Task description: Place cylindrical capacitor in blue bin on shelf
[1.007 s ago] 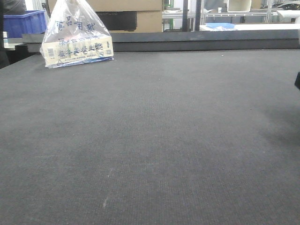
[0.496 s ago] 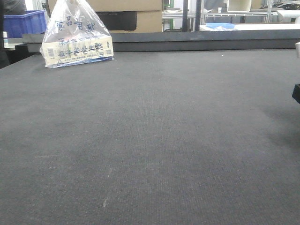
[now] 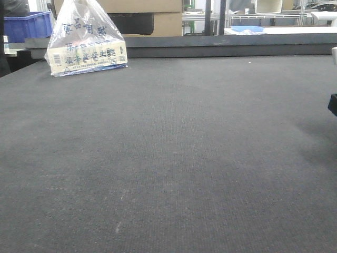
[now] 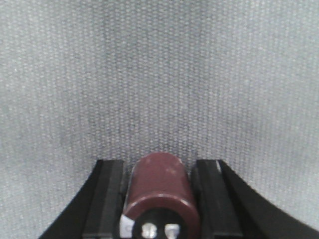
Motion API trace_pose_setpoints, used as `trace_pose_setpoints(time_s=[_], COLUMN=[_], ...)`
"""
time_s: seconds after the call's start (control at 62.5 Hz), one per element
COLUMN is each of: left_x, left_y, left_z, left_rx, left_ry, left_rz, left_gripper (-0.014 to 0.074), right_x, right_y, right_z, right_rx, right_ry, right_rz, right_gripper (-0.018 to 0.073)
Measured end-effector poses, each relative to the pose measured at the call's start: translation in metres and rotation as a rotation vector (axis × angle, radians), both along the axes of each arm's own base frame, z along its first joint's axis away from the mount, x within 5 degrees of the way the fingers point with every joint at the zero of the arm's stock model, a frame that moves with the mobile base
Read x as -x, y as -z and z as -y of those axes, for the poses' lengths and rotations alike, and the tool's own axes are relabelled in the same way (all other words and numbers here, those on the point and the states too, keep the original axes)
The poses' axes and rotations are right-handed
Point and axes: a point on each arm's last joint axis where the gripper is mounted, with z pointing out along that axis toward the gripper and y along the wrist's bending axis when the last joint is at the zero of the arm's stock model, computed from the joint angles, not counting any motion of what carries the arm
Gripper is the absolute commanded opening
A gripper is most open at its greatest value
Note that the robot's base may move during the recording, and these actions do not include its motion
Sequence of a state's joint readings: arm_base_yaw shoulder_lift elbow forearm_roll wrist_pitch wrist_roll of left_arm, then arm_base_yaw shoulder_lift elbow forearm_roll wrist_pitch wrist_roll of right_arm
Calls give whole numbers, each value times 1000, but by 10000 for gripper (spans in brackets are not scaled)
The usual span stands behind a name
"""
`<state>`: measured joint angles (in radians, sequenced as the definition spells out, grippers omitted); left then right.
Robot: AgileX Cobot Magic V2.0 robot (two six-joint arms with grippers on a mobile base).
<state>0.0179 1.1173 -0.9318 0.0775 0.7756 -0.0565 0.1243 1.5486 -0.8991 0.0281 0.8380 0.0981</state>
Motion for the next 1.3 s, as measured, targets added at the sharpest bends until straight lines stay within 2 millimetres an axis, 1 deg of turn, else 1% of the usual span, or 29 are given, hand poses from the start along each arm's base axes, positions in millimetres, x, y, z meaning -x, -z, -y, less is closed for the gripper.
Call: trace_pose_setpoints(time_s=[0.048, 0.096, 0.176, 0.272, 0.448, 0.815, 0.927, 1.071, 1.215, 1.295], left_x=[0, -1, -4, -12, -28, -50, -53, -53, -53, -53], left_y=[0, 1, 5, 14, 41, 85, 92, 93, 93, 93], left_z=[0, -1, -3, -5, -6, -8, -14, -22, -21, -19], left_rx=[-5, -8, -21, -32, -31, -35, -31, -10, 20, 35], left_ry=[0, -9, -32, -49, -60, -63, -82, -118, -105, -93], left_rz=[0, -4, -20, -63, -198, -377, -399, -394, -394, -393], left_gripper=[517, 541, 537, 538, 537, 537, 537, 536, 536, 521], right_x=[0, -1, -1, -2, -3, -4, -4, -4, -4, -5], right_y=[0, 0, 0, 0, 0, -1, -1, -1, -1, -1], right_z=[0, 0, 0, 0, 0, 0, 0, 0, 0, 0], right_rx=[0, -1, -2, -3, -3, -5, -5, -5, -5, -6], right_ry=[0, 0, 0, 1, 1, 1, 1, 1, 1, 1], right_rz=[4, 6, 14, 23, 28, 41, 43, 43, 47, 51], right_gripper=[-168, -168, -168, -168, -168, -168, -168, -168, -168, -168])
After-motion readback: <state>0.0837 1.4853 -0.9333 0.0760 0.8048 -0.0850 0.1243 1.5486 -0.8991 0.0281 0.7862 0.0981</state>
